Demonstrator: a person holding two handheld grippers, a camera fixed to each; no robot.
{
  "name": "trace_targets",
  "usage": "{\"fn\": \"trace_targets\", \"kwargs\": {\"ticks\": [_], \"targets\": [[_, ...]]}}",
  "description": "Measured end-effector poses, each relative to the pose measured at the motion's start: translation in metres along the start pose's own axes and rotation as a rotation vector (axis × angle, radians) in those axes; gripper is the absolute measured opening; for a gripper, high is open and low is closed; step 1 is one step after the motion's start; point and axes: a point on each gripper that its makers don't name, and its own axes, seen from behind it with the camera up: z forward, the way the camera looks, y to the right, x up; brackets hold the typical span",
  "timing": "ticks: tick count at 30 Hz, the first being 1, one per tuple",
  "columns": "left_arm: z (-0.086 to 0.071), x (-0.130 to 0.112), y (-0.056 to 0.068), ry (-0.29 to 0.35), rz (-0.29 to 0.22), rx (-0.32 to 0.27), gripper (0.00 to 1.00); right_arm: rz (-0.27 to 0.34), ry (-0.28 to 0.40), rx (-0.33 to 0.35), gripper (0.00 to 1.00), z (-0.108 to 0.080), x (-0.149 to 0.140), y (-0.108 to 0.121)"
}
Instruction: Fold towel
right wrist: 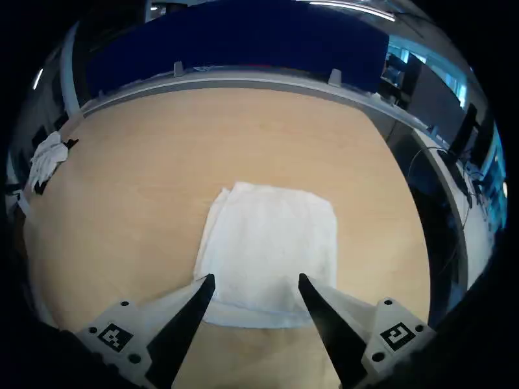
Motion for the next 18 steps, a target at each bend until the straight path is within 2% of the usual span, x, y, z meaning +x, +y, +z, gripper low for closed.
{"fn": "trace_targets", "kwargs": {"ticks": [5, 11, 18], "targets": [[-0.001, 0.000, -0.001, 0.000, 0.000, 0.003, 0.91, -0.004, -0.017, 0.010, 1.00, 0.006, -0.006, -0.006], [-0.003, 0.004, -0.002, 0.002, 0.004, 0.004, 0.91, -0.037, -0.042, 0.007, 1.00, 0.013, -0.016, -0.008], [0.003, 0.009, -0.003, 0.015, -0.001, 0.003, 0.91, -0.010, 0.014, 0.007, 1.00, 0.004, 0.003, -0.009]]}}
